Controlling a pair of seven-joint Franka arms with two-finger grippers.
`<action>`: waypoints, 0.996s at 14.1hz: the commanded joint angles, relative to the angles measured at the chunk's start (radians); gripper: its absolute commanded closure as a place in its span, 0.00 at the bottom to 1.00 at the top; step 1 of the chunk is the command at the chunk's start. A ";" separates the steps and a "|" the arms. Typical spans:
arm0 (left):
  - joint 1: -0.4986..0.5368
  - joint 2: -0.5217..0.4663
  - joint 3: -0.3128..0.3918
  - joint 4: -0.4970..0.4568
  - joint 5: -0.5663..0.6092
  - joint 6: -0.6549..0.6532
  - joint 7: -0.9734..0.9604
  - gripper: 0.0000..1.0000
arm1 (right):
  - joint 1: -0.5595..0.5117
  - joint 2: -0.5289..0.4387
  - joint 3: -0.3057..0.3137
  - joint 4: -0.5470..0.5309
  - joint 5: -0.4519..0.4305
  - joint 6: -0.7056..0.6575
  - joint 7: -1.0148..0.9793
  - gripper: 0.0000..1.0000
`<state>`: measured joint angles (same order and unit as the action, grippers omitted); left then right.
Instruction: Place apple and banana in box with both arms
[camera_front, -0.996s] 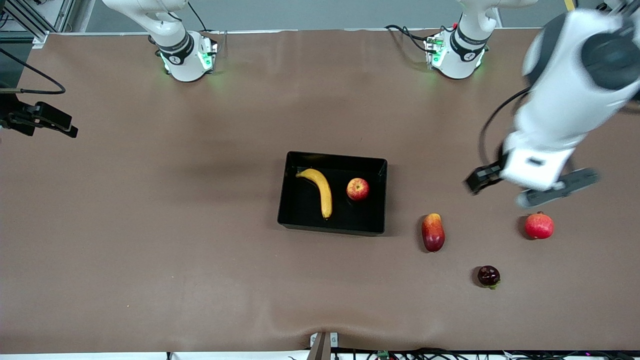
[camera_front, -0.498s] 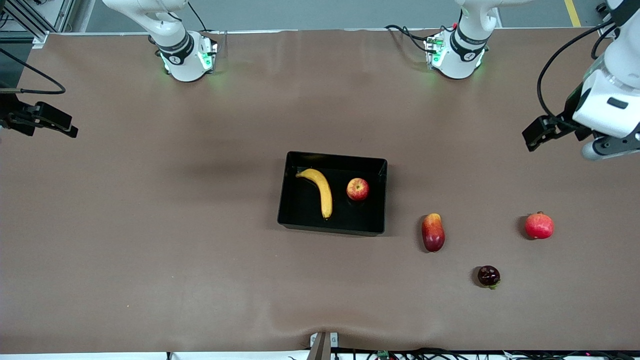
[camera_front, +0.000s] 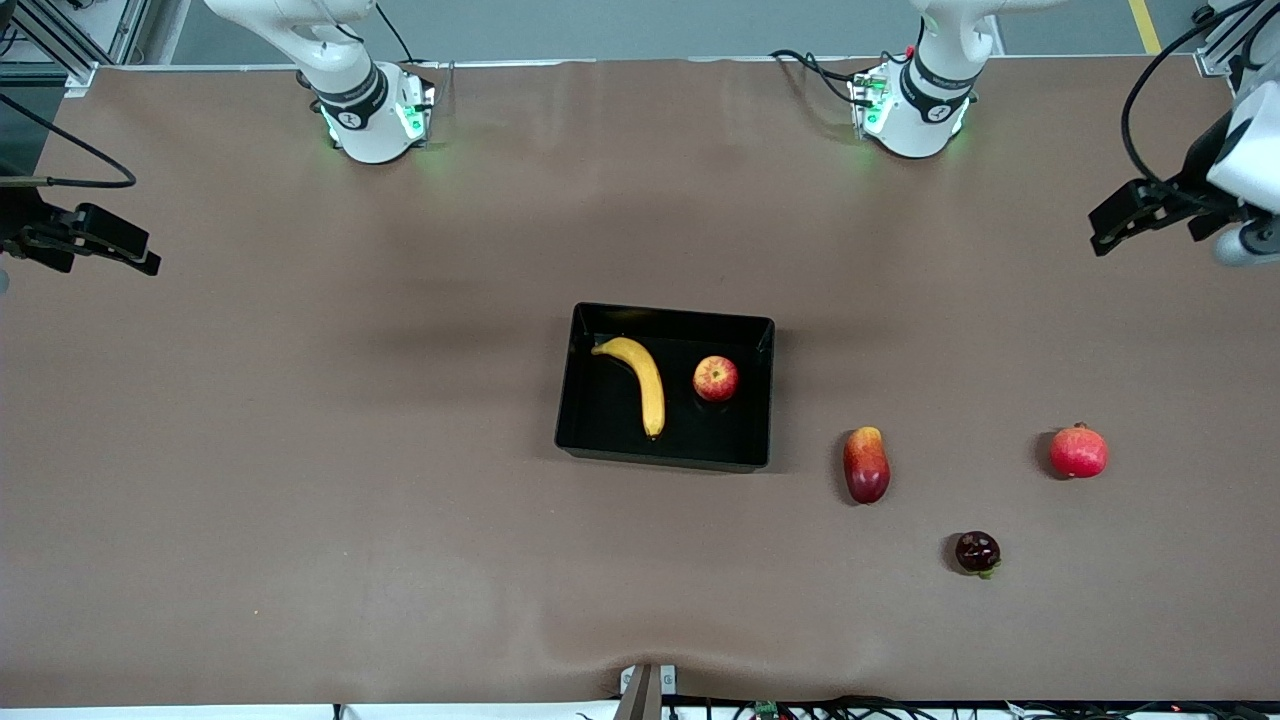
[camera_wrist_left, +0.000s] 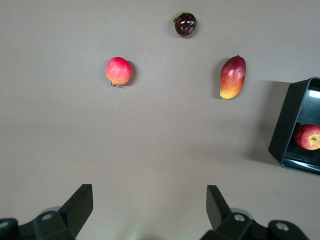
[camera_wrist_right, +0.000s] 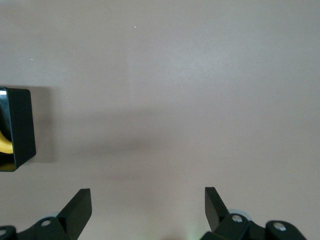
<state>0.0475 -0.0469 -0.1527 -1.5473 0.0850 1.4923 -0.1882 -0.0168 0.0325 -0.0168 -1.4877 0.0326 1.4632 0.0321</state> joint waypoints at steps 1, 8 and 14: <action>-0.023 -0.042 0.024 -0.042 -0.014 0.013 0.032 0.00 | -0.011 0.007 0.003 0.017 0.013 -0.004 -0.008 0.00; -0.020 -0.022 0.022 -0.011 -0.013 -0.007 0.081 0.00 | -0.009 0.007 0.003 0.015 0.016 -0.003 -0.008 0.00; -0.020 -0.027 0.022 -0.008 -0.071 -0.030 0.078 0.00 | -0.006 0.009 0.003 0.015 0.016 -0.003 -0.008 0.00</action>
<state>0.0345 -0.0628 -0.1414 -1.5605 0.0423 1.4873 -0.1227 -0.0173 0.0331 -0.0177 -1.4876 0.0331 1.4632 0.0321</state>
